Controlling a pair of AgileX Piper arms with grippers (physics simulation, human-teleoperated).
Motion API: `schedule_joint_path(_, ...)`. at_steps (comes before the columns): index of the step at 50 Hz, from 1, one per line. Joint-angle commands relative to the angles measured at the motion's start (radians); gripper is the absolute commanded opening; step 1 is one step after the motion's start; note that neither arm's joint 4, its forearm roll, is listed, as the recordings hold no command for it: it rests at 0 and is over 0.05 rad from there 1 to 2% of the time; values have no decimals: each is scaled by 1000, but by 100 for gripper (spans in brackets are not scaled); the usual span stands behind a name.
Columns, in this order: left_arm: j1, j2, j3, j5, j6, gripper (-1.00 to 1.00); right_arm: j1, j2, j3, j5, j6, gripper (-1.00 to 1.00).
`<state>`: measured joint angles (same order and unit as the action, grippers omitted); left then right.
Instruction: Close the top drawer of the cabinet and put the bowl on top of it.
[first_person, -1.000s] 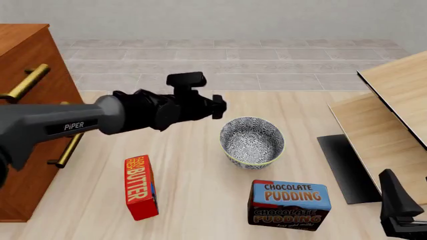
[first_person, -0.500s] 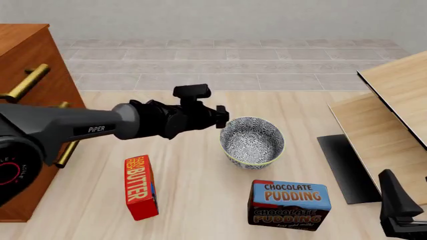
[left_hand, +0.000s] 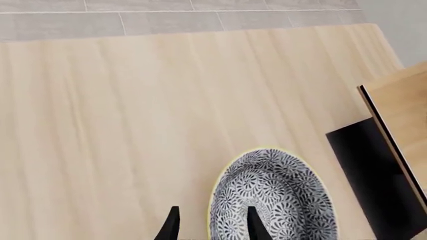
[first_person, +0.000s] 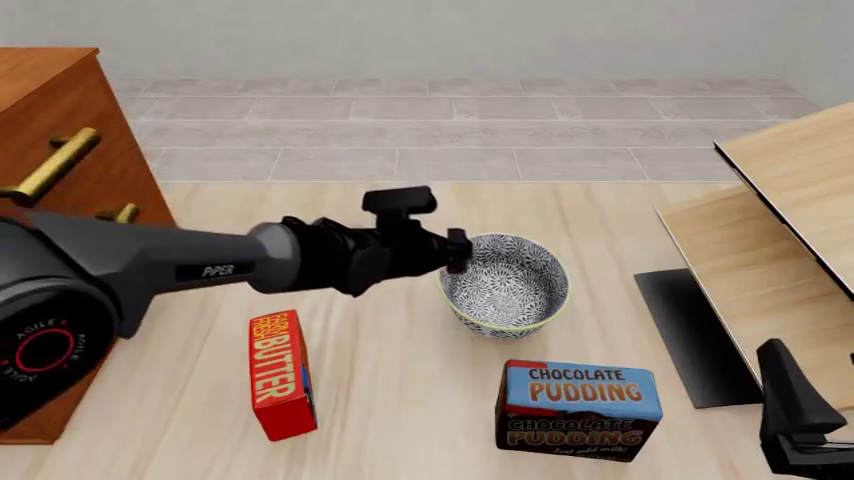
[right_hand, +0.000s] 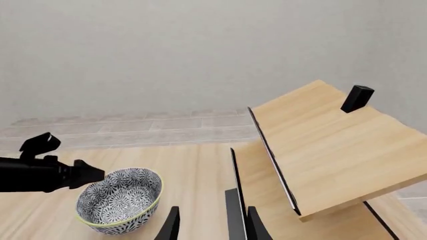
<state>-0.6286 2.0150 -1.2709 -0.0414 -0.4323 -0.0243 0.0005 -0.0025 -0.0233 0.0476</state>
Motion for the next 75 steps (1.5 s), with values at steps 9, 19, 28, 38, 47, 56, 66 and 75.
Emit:
schedule_joint_path(9,-31,23,6,-27,-21,100,0,0,1,0,2,100)
schedule_joint_path(19,-37,33,4,-32,-28,100,1,0,1,1,2,100)
schedule_joint_path(28,-39,53,3,-43,-32,100,2,0,1,4,1,100)
schedule_joint_path(38,-40,66,1,-47,-33,100,3,0,1,6,-1,100)
schedule_joint_path(47,-30,86,-3,-51,-32,100,4,0,1,7,-3,100)
schedule_joint_path(56,-30,96,-8,-56,-37,100,4,0,0,9,-5,100)
schedule_joint_path(66,-38,104,10,-74,-45,-100,4,0,0,9,-8,100)
schedule_joint_path(75,-38,76,21,-69,-30,-100,5,0,1,9,-9,100)
